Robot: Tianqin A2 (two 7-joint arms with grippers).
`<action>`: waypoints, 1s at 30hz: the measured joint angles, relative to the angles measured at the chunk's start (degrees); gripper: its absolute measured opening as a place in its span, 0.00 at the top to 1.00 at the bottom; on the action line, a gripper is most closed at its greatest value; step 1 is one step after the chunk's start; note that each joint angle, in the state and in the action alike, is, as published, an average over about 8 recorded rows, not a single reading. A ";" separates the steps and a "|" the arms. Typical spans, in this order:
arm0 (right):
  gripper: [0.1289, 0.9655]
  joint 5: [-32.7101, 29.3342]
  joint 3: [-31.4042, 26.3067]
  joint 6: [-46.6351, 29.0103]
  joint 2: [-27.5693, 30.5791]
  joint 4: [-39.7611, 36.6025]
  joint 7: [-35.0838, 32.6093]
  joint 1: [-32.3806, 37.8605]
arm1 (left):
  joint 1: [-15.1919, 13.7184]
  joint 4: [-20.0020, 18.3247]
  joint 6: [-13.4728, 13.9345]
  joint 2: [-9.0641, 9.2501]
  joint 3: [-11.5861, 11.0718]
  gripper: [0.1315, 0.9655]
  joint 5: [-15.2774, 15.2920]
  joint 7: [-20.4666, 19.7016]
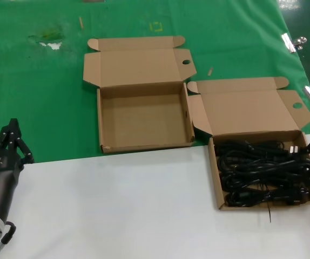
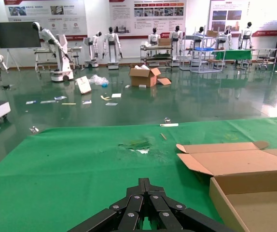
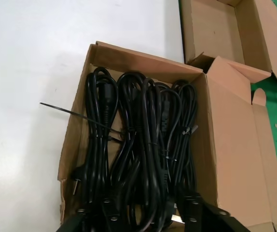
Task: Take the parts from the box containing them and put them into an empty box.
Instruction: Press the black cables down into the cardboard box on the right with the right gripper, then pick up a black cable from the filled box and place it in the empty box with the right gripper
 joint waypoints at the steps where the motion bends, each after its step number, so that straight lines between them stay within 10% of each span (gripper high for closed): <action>1: 0.56 -0.04 -0.02 0.04 -0.04 -0.06 0.02 0.06 | 0.00 0.00 0.00 0.00 0.00 0.99 0.00 0.00; 12: 0.83 -0.13 -0.09 0.20 -0.45 -0.85 -0.17 0.81 | 0.00 0.00 0.00 0.00 0.00 0.99 0.00 0.00; 30: 0.95 1.49 1.40 0.24 0.70 2.69 1.41 0.54 | 0.00 0.00 0.00 0.00 0.00 0.99 0.00 0.00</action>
